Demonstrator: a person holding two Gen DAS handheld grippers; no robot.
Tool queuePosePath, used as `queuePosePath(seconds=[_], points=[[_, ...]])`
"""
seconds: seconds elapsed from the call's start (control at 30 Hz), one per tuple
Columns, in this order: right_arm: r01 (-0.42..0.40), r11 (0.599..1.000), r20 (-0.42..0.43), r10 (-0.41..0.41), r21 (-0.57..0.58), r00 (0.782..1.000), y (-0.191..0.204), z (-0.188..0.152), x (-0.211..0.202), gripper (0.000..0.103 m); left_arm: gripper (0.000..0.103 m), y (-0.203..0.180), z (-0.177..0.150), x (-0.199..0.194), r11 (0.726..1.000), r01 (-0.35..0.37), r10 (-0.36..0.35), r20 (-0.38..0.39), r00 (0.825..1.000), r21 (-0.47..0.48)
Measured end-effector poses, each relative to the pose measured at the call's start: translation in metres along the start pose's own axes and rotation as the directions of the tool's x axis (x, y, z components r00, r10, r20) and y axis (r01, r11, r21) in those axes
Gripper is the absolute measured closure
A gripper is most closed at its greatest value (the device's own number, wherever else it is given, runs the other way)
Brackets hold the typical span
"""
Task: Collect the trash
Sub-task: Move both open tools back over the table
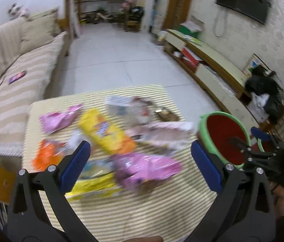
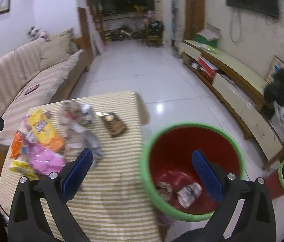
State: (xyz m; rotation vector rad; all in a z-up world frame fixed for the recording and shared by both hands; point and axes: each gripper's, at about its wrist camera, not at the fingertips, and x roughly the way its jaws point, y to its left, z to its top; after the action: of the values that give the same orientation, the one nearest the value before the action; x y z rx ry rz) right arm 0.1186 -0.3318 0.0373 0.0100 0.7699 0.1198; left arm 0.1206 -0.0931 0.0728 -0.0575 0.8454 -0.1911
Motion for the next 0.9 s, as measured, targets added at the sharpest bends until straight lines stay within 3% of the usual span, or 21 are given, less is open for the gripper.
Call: queuePosePath(seconds=[0.2, 0.53, 0.9], points=[[-0.050, 0.996, 0.012, 0.051, -0.072, 0.999, 0.053, 0.001, 0.002, 0.007, 0.005, 0.068, -0.024, -0.022, 0.995, -0.040, 0.040, 0.000, 0.999, -0.096], [-0.144, 0.972, -0.022, 0.142, -0.187, 0.990, 0.112, -0.008, 0.001, 0.007, 0.005, 0.125, -0.060, -0.027, 0.982, -0.063, 0.059, -0.030, 0.998, -0.176], [-0.076, 0.980, -0.013, 0.075, -0.186, 0.997, 0.103, -0.002, 0.008, 0.007, 0.005, 0.161, -0.071, -0.019, 0.968, -0.070, 0.059, -0.051, 0.997, -0.242]])
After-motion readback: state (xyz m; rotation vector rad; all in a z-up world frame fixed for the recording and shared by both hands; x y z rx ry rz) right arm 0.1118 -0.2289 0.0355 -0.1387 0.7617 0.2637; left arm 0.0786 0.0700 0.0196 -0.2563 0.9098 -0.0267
